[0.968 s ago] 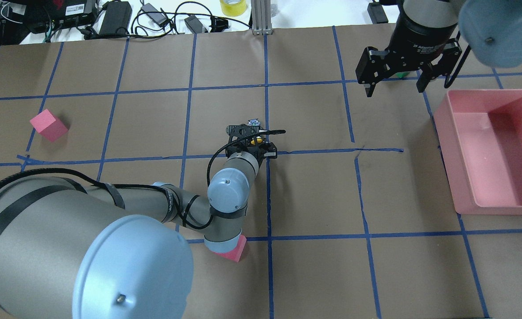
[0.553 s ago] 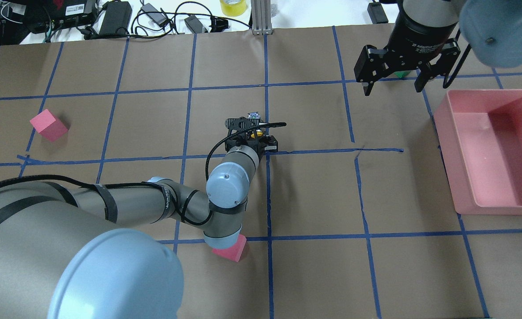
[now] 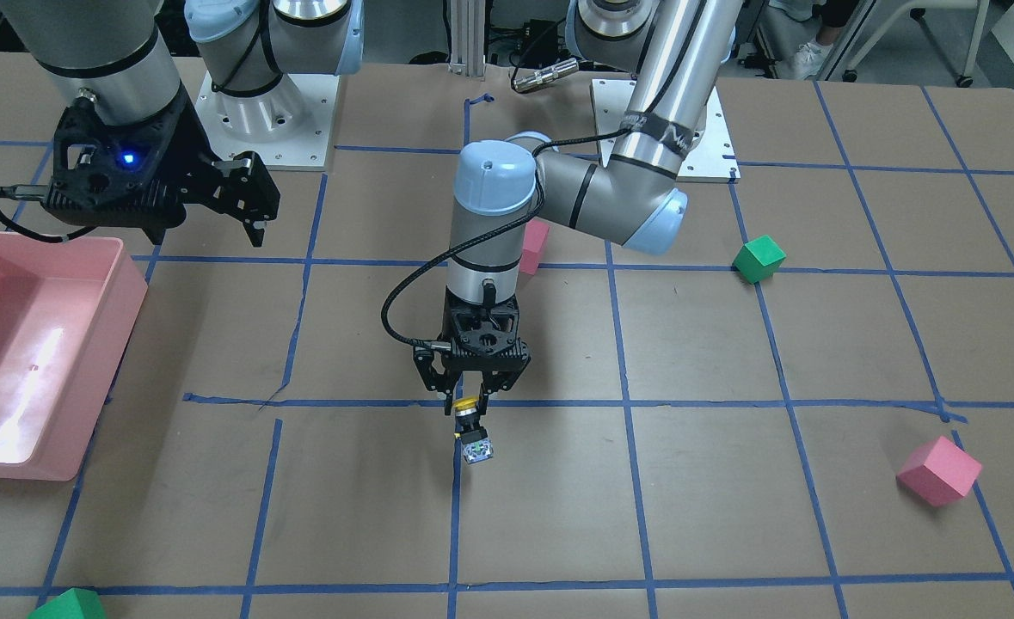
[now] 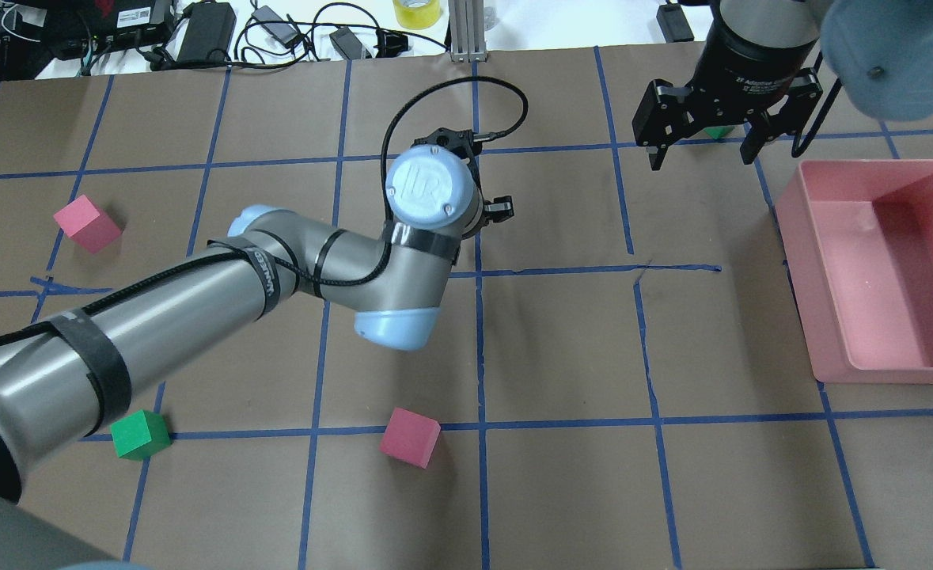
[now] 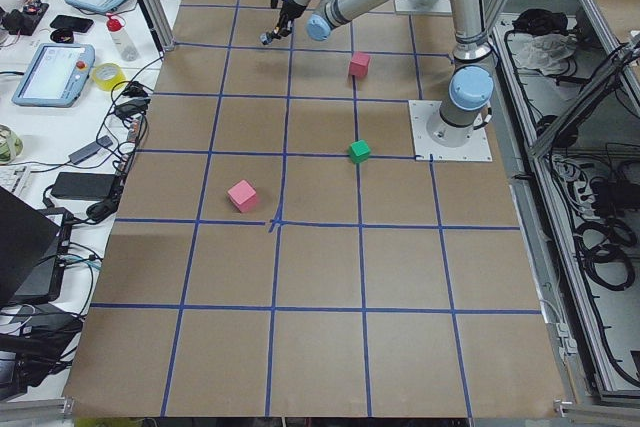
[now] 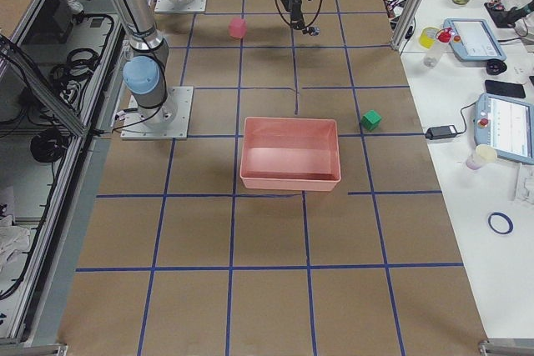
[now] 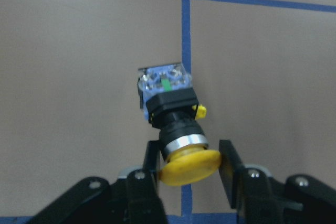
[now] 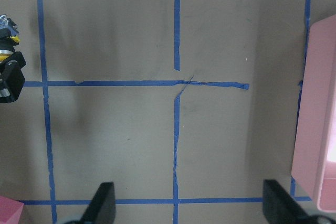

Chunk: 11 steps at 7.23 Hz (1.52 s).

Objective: Align button upright
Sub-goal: 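Grasp the lying switch with the left gripper and lift it, then rotate the switch yellow cap up and set it down with the left gripper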

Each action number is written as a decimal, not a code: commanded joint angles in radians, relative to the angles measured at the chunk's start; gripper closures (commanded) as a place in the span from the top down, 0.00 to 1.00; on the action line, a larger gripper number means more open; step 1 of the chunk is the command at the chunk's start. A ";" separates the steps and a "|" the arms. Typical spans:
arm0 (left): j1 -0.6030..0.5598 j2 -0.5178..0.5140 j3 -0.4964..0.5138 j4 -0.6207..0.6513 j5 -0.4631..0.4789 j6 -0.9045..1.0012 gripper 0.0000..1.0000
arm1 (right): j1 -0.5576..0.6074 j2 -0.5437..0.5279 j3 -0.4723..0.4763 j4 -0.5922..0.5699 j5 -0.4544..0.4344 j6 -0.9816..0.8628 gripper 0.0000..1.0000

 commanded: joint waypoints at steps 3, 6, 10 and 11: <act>0.112 0.045 0.107 -0.597 -0.426 -0.160 0.00 | 0.000 0.001 0.001 -0.001 -0.013 0.000 1.00; 0.145 -0.013 0.147 -0.601 -0.571 -0.177 0.00 | 0.000 0.003 0.002 -0.001 -0.013 -0.005 1.00; 0.207 -0.079 0.150 -0.607 -0.616 -0.169 0.00 | 0.000 0.003 0.002 -0.001 -0.013 -0.003 1.00; 0.207 -0.087 0.141 -0.606 -0.632 -0.185 0.00 | 0.000 0.003 0.002 -0.001 -0.011 -0.002 1.00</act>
